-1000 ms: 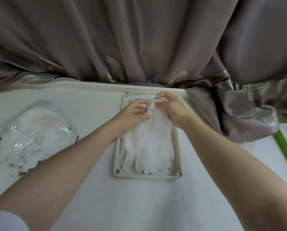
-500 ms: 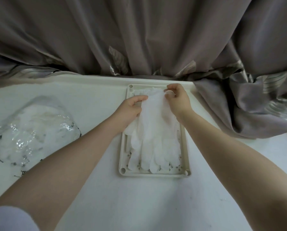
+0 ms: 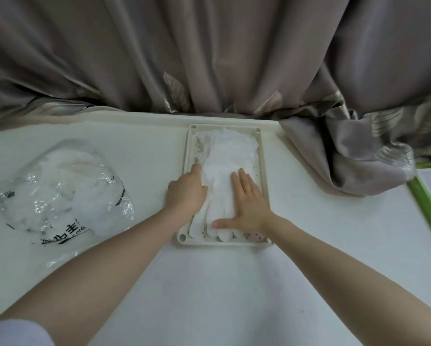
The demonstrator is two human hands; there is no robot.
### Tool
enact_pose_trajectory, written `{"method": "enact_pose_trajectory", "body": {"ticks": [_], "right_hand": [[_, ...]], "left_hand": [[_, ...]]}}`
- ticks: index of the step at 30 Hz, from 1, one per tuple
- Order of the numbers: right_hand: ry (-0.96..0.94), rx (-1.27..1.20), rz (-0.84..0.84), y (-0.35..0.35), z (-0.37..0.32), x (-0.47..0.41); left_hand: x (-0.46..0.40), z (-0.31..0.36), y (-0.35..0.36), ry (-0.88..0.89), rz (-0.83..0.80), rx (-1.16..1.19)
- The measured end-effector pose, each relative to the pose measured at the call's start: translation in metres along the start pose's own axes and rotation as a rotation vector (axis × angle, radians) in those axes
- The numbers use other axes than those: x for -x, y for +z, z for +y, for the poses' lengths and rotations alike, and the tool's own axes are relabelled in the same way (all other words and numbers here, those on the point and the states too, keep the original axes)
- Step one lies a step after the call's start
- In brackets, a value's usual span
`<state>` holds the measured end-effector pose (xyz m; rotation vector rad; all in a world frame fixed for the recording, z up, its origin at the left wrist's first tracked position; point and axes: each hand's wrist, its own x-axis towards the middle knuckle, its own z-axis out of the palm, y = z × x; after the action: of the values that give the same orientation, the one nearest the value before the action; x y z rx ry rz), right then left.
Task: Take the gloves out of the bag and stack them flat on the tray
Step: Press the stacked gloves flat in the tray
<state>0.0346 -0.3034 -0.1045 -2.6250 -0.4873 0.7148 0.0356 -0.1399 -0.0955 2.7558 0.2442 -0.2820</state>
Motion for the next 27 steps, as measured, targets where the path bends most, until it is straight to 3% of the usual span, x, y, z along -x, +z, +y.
{"method": "enact_pose_trajectory", "body": {"ticks": [6, 12, 15, 17, 20, 22, 27], "right_hand": [[0.114, 0.204, 0.037, 0.015, -0.006, 0.001], [0.232, 0.147, -0.003, 0.009, -0.007, 0.001], [0.17, 0.12, -0.016, -0.002, -0.021, 0.009], [0.034, -0.084, 0.059, -0.014, -0.041, 0.014], [-0.149, -0.43, 0.331, -0.031, -0.081, 0.013], [-0.192, -0.419, 0.453, -0.035, -0.107, 0.003], [-0.397, -0.212, 0.36, 0.005, -0.178, -0.008]], "left_hand": [[-0.002, -0.007, 0.003, -0.058, 0.021, 0.293], [-0.002, -0.024, 0.007, 0.004, -0.163, 0.457], [0.004, -0.031, 0.001, 0.038, -0.22, 0.641], [0.013, -0.039, -0.009, 0.116, -0.123, 0.56], [0.027, -0.059, -0.03, 0.193, 0.127, 0.345], [0.034, -0.076, -0.047, 0.186, 0.187, 0.314], [0.055, -0.141, -0.084, 0.182, 0.276, 0.178]]}}
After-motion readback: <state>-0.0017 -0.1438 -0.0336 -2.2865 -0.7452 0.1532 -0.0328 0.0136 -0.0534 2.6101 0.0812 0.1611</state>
